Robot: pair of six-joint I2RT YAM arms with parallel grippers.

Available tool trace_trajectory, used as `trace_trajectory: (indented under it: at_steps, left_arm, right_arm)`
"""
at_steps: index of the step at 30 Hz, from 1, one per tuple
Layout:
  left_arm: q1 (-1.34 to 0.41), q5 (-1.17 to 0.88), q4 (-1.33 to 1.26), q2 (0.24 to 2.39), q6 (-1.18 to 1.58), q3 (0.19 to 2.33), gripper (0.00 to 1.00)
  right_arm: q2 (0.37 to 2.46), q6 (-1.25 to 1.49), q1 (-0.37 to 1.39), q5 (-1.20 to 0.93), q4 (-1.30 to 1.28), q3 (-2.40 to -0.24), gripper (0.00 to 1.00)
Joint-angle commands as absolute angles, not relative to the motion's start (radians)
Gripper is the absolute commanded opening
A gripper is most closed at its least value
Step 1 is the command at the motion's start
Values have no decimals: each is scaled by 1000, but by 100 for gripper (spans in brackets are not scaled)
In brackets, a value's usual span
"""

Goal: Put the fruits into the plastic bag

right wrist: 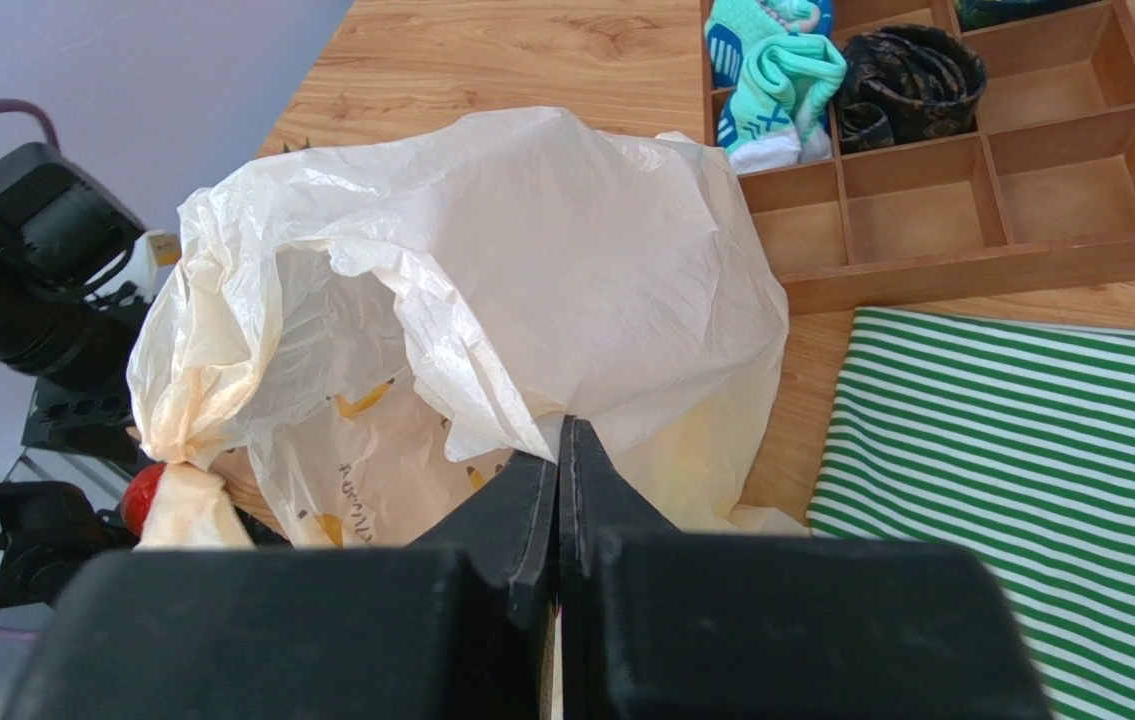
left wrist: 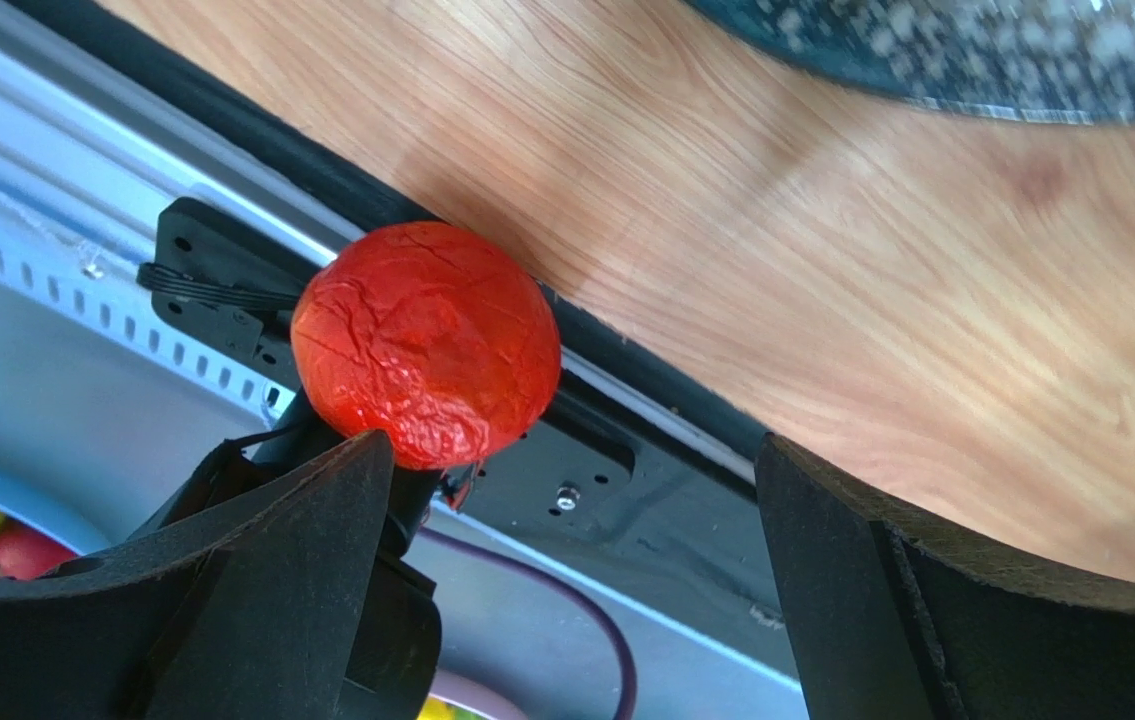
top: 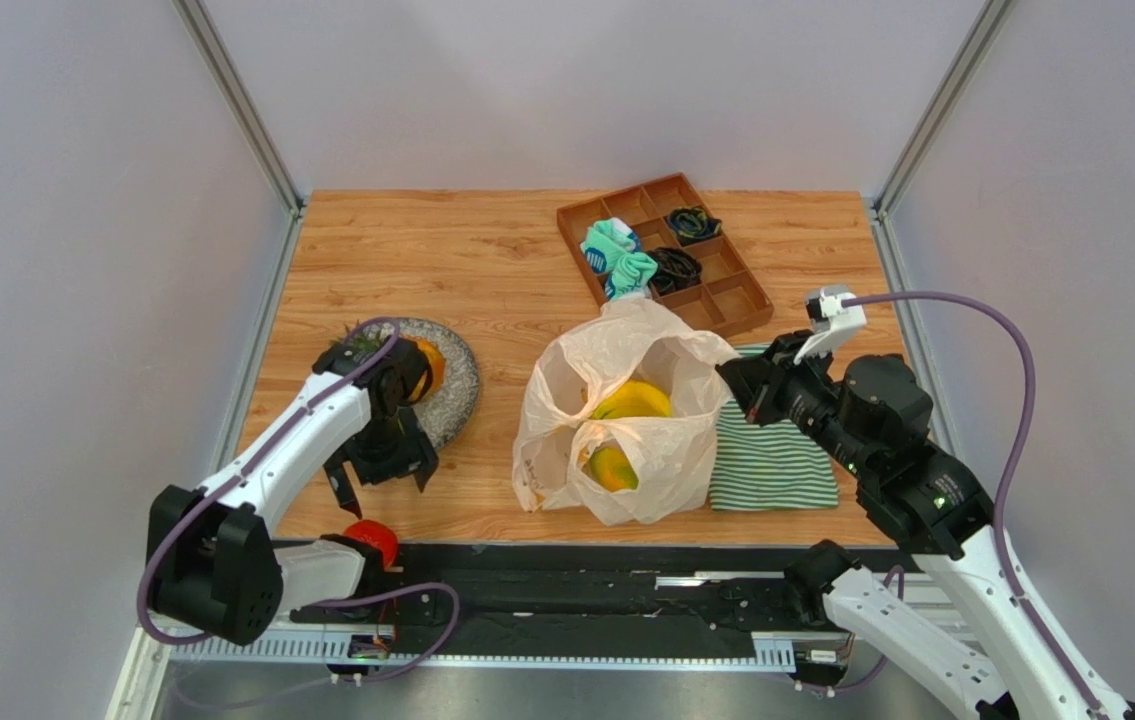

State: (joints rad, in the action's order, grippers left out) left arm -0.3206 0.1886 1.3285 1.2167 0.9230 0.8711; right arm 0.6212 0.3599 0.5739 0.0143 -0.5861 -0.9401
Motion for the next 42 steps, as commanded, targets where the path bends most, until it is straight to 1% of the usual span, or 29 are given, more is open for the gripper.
trace_trajectory:
  at_steps: [1, 5, 9, 13, 15, 16, 20, 24, 27, 36, 40, 42]
  left_arm:
    - [-295, 277, 1442, 1247, 1009, 885, 99]
    - [-284, 290, 1460, 1235, 1093, 879, 99]
    - [-281, 316, 1462, 1192, 1106, 887, 99]
    - [-281, 443, 1418, 1203, 1026, 1021, 99]
    - [-279, 436, 1315, 1171, 942, 1052, 99]
    - [-275, 399, 1278, 1161, 918, 1066, 99]
    - [-261, 296, 1057, 1103, 809, 1039, 99]
    - [-233, 279, 964, 1129, 741, 1020, 99]
    - [-227, 226, 838, 1143, 663, 1019, 99]
    - [-210, 245, 600, 1212, 689, 1046, 99]
    - [-154, 303, 588, 1223, 730, 1062, 99]
    - [-117, 295, 505, 1203, 747, 1037, 99]
  right_arm:
    - [592, 333, 571, -34, -519, -954, 0]
    - [578, 325, 571, -35, -517, -953, 0]
    - [571, 321, 571, -34, -517, -947, 0]
    - [566, 321, 569, -40, -515, -940, 0]
    - [568, 322, 571, -52, -515, -942, 0]
    - [568, 325, 572, -57, -517, -943, 0]
    - [575, 328, 569, -71, -520, -946, 0]
    - [578, 330, 571, -74, -529, -956, 0]
    - [584, 330, 571, -74, -537, -960, 0]
    - [614, 330, 571, -81, -561, -989, 0]
    - [621, 322, 571, -72, -584, -999, 0]
    - [629, 322, 571, -71, -581, -994, 0]
